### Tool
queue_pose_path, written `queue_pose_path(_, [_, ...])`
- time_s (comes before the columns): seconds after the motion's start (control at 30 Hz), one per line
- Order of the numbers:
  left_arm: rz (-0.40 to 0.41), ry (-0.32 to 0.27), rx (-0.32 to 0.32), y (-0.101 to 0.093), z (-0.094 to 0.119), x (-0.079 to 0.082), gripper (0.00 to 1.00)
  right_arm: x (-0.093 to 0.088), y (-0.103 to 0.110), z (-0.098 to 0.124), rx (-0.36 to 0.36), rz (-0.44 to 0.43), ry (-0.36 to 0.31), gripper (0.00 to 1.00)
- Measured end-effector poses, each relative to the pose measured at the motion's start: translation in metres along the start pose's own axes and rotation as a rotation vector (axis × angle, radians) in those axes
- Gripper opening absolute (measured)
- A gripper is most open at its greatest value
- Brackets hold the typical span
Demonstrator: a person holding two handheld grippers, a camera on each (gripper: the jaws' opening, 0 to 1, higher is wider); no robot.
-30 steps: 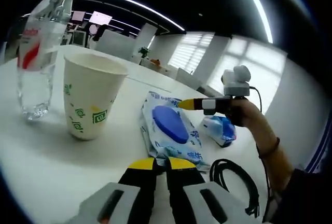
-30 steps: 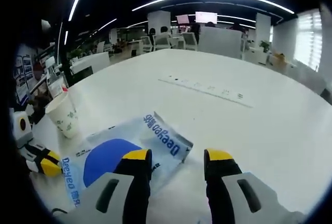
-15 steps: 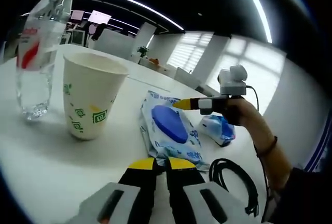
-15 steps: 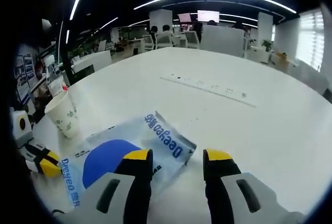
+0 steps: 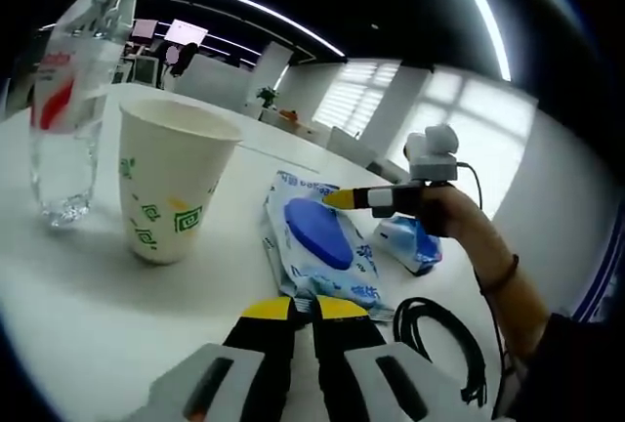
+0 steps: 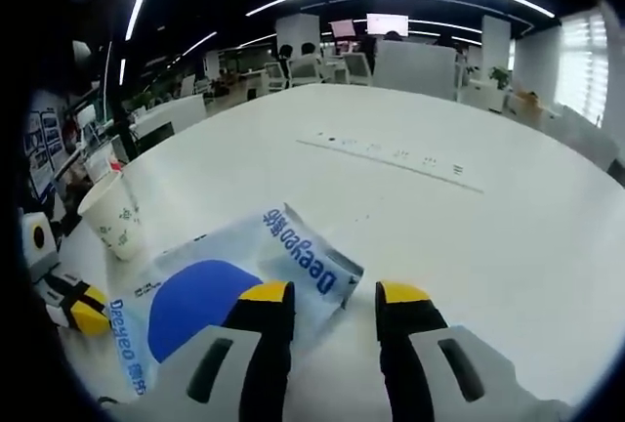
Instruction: Arrange the tabletop items into an orderly group along one side of the table until the central work area is clear of visible clutter.
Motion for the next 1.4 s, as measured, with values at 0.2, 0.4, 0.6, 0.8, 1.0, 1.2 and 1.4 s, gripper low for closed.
queue_pose_path(0.2, [-0.001,0.002,-0.002,0.0004,0.0008,-0.0002,0.05,0.0000,-0.0005,-0.0029,0.008,-0.021,-0.001,0.29])
queue_pose_path(0.4, [-0.002,0.003,-0.004,0.0008,0.0011,0.0000,0.04,-0.0010,0.0026,-0.0034,0.039,-0.037,-0.003,0.22])
queue_pose_path(0.6, [-0.003,0.002,-0.003,0.0009,0.0013,-0.0001,0.04,-0.0010,0.0004,-0.0034,0.032,-0.021,-0.001,0.15])
queue_pose_path(0.8, [-0.006,0.002,-0.003,0.0008,0.0013,-0.0003,0.04,-0.0016,-0.0013,-0.0002,0.028,-0.028,0.007,0.05])
queue_pose_path(1.0, [-0.006,0.003,-0.004,0.0006,0.0016,-0.0007,0.04,-0.0029,-0.0009,-0.0006,0.023,-0.049,0.011,0.03])
queue_pose_path(1.2, [-0.005,0.005,-0.005,0.0010,0.0017,-0.0007,0.04,-0.0030,0.0002,0.0004,0.013,-0.060,0.015,0.00])
queue_pose_path(1.4, [-0.004,0.001,-0.004,0.0016,0.0018,-0.0006,0.04,0.0029,0.0025,0.0032,-0.004,-0.049,0.019,0.00])
Point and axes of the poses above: the point that each gripper's makers call its tool centre point, and the gripper's own axes: z roughly backward along the fingers, y roughly to its left, x roughly out of its top, the point moved 6 cm from there along z, roughly backward along the fingers, and after that the axes turned 8 degrees about x, right-handed, at the moved point
